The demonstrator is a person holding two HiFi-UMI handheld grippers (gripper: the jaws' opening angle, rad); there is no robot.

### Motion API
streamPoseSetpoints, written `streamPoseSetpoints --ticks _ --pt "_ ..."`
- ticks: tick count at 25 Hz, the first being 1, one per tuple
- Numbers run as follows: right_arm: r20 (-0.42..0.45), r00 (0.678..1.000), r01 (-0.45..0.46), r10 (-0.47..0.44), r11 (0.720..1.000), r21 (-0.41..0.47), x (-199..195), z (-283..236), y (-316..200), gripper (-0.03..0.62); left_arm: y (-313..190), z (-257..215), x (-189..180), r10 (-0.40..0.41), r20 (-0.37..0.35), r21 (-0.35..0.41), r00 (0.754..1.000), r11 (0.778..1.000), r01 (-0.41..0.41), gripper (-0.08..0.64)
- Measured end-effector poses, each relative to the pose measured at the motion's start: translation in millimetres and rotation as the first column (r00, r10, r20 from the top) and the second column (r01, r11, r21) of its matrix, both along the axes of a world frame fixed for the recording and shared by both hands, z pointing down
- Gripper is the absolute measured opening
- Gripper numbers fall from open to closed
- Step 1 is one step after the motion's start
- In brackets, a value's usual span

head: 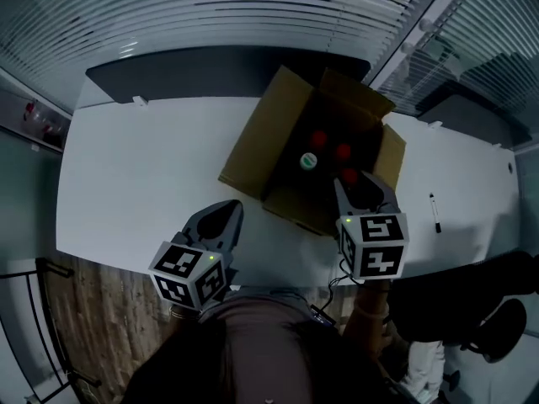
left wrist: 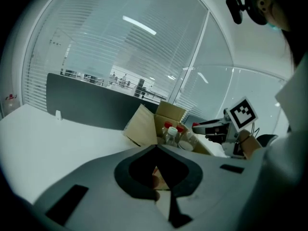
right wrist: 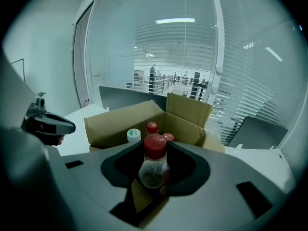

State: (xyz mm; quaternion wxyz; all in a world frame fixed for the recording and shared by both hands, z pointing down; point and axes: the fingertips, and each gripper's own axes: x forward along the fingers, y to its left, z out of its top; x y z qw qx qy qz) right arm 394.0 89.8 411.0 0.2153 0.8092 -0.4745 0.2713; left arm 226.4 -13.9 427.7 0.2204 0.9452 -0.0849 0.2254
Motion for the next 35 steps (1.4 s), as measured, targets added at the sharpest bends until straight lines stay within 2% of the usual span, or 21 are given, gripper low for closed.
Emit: streamPoseSetpoints --ticks 5,13,20,35 --pt "-0.063 0.993 -0.092 0.095 0.994 0.058 -4 -27 6 0.152 -10 -9 -11 0.055 -0.014 0.015 0.998 0.998 -0.055 0.006" --pt "-0.176 0.969 -0.155 0.176 0.980 0.127 -25 -74 7 0.152 -24 -20 -26 0.123 -0.038 0.024 0.992 0.992 -0.122 0.006" --pt "-0.250 0.947 -0.161 0.200 0.973 0.167 -47 -106 4 0.152 -32 -24 -39 0.159 -0.060 0.026 0.985 0.987 -0.158 0.006" --pt "-0.363 0.911 -0.117 0.193 0.968 0.221 -117 -157 -9 0.153 -45 -29 -89 0.171 -0.121 0.017 0.978 0.985 -0.170 0.006"
